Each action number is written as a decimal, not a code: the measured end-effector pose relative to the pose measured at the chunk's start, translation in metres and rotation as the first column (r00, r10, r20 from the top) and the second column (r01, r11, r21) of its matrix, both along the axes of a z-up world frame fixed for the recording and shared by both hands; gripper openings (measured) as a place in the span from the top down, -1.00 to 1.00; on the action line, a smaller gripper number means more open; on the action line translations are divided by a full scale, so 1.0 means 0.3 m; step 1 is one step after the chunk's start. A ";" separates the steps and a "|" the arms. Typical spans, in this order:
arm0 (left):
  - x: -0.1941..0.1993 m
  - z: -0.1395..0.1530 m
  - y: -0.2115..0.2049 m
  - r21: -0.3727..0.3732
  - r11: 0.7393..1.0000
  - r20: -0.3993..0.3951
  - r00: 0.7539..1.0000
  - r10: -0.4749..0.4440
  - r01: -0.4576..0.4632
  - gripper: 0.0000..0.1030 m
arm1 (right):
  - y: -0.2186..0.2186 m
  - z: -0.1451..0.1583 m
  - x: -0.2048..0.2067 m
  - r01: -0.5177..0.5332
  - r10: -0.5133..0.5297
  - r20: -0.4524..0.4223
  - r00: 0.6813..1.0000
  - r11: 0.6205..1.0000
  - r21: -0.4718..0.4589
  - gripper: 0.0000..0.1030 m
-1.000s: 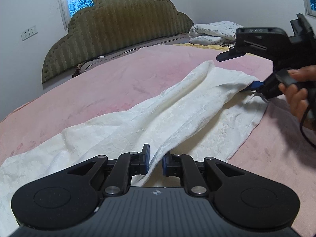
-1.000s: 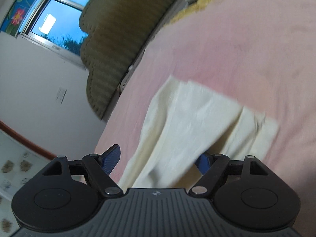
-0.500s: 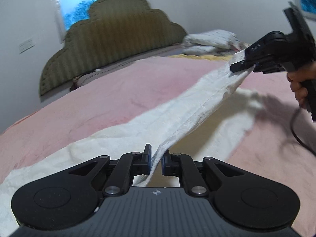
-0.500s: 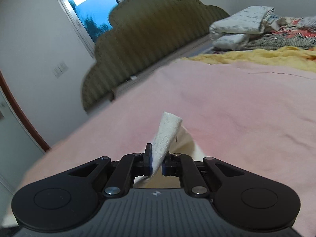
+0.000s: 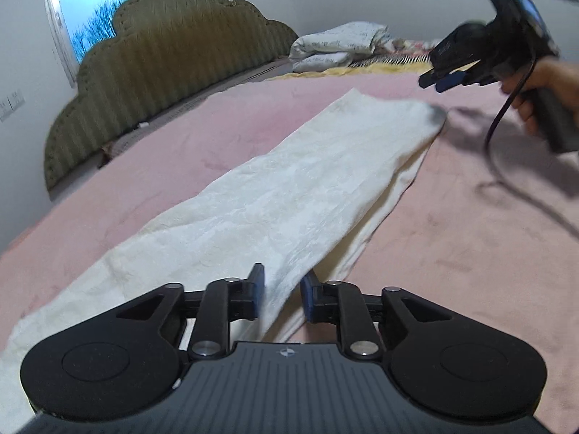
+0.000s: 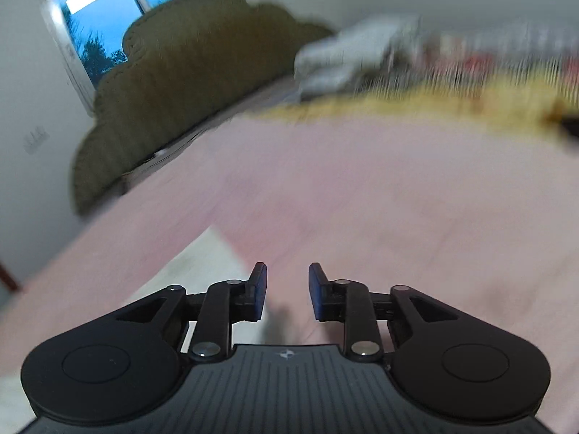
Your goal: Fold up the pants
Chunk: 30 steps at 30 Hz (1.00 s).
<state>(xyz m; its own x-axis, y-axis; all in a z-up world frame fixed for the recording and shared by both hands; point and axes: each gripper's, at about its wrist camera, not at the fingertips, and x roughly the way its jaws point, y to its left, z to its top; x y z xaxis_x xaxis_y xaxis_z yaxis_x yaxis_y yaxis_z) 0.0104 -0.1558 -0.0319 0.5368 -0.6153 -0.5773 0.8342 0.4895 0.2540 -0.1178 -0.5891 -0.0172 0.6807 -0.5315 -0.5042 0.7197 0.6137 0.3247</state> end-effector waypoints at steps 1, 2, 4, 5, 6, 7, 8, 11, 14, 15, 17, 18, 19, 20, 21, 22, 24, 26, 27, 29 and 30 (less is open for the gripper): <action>0.008 0.020 0.008 -0.029 1.000 -0.038 0.999 -0.011 0.010 0.23 | 0.019 0.024 0.032 -0.063 0.062 -0.026 0.998 0.996 -0.065 0.50; 0.019 0.039 0.015 -0.058 0.998 -0.065 0.998 -0.012 0.008 0.12 | 0.034 0.043 0.080 -0.151 0.146 -0.059 0.988 0.984 -0.093 0.50; 0.043 0.072 0.020 -0.111 0.993 -0.082 0.997 0.017 -0.026 0.04 | 0.062 0.056 0.199 -0.331 0.311 -0.169 0.935 0.938 -0.102 0.49; 0.058 0.085 0.022 -0.132 0.990 -0.083 0.996 0.045 -0.055 0.04 | 0.078 0.044 0.275 -0.423 0.393 -0.234 0.889 0.902 -0.091 0.49; 0.074 0.093 0.024 -0.149 0.985 -0.087 0.994 0.071 -0.083 0.03 | 0.084 0.025 0.335 -0.470 0.432 -0.287 0.855 0.879 -0.079 0.49; 0.095 0.097 0.023 -0.155 0.981 -0.096 0.991 0.099 -0.113 0.02 | 0.085 0.000 0.393 -0.499 0.450 -0.340 0.826 0.864 -0.067 0.49; 0.116 0.094 0.018 -0.145 0.979 -0.103 0.987 0.127 -0.141 0.02 | 0.083 -0.028 0.451 -0.514 0.454 -0.391 0.801 0.856 -0.056 0.49; 0.170 0.050 -0.009 -0.049 0.981 -0.120 0.976 0.181 -0.188 0.02 | 0.034 -0.077 0.539 -0.497 0.438 -0.388 0.811 0.866 -0.061 0.49; 0.174 0.008 0.001 -0.002 0.983 -0.139 0.974 0.181 -0.183 0.02 | 0.050 -0.036 0.522 -0.440 0.386 -0.345 0.855 0.893 -0.091 0.48; 0.165 0.011 0.010 -0.016 0.982 -0.123 0.975 0.183 -0.186 0.02 | 0.078 -0.023 0.499 -0.440 0.375 -0.351 0.858 0.890 -0.124 0.47; 0.160 0.015 0.008 -0.030 0.981 -0.098 0.977 0.189 -0.193 0.01 | 0.131 -0.002 0.437 -0.489 0.428 -0.337 0.839 0.864 -0.122 0.44; 0.162 0.013 0.002 -0.029 0.981 -0.099 0.977 0.187 -0.191 0.01 | 0.153 -0.001 0.410 -0.523 0.473 -0.318 0.822 0.848 -0.089 0.43; 0.163 0.009 -0.004 -0.022 0.984 -0.111 0.978 0.175 -0.179 0.01 | 0.176 -0.005 0.384 -0.556 0.519 -0.295 0.802 0.829 -0.055 0.42; 0.158 0.003 -0.009 -0.016 0.987 -0.125 0.980 0.157 -0.160 0.01 | 0.197 -0.014 0.362 -0.585 0.554 -0.281 0.784 0.811 -0.034 0.37; 0.147 -0.006 -0.014 -0.015 0.989 -0.123 0.982 0.142 -0.145 0.01 | 0.217 -0.029 0.353 -0.605 0.574 -0.293 0.765 0.796 -0.022 0.28; 0.132 -0.010 -0.019 -0.015 0.991 -0.099 0.986 0.133 -0.135 0.01 | 0.235 -0.054 0.354 -0.612 0.566 -0.342 0.750 0.790 -0.036 0.01; 0.098 -0.017 -0.037 -0.002 0.993 -0.039 0.992 0.119 -0.119 0.01 | 0.244 -0.075 0.331 -0.571 0.488 -0.386 0.783 0.810 -0.136 -0.47; 0.083 -0.011 -0.032 -0.017 0.993 -0.010 0.993 0.114 -0.114 -0.05 | 0.238 -0.048 0.295 -0.478 0.398 -0.364 0.842 0.864 -0.160 -0.46; 0.082 -0.008 -0.027 -0.031 0.993 -0.013 0.993 0.117 -0.117 -0.09 | 0.249 -0.027 0.263 -0.472 0.409 -0.311 0.858 0.866 -0.164 -0.46; 0.097 -0.012 -0.023 -0.046 0.989 -0.037 0.990 0.136 -0.137 -0.22 | 0.287 -0.002 0.210 -0.551 0.525 -0.198 0.828 0.827 -0.112 -0.46; 0.108 -0.019 -0.025 -0.044 0.989 -0.055 0.989 0.141 -0.143 -0.22 | 0.313 -0.003 0.201 -0.610 0.591 -0.177 0.787 0.788 -0.083 -0.46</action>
<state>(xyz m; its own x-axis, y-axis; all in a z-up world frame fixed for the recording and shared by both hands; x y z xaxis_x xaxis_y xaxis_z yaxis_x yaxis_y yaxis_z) 0.0427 -0.1634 -0.0375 0.5909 -0.5623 -0.5784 0.7669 0.6141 0.1864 -0.0575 -0.4951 -0.0181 0.8145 -0.1041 -0.5708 0.2216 0.9650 0.1402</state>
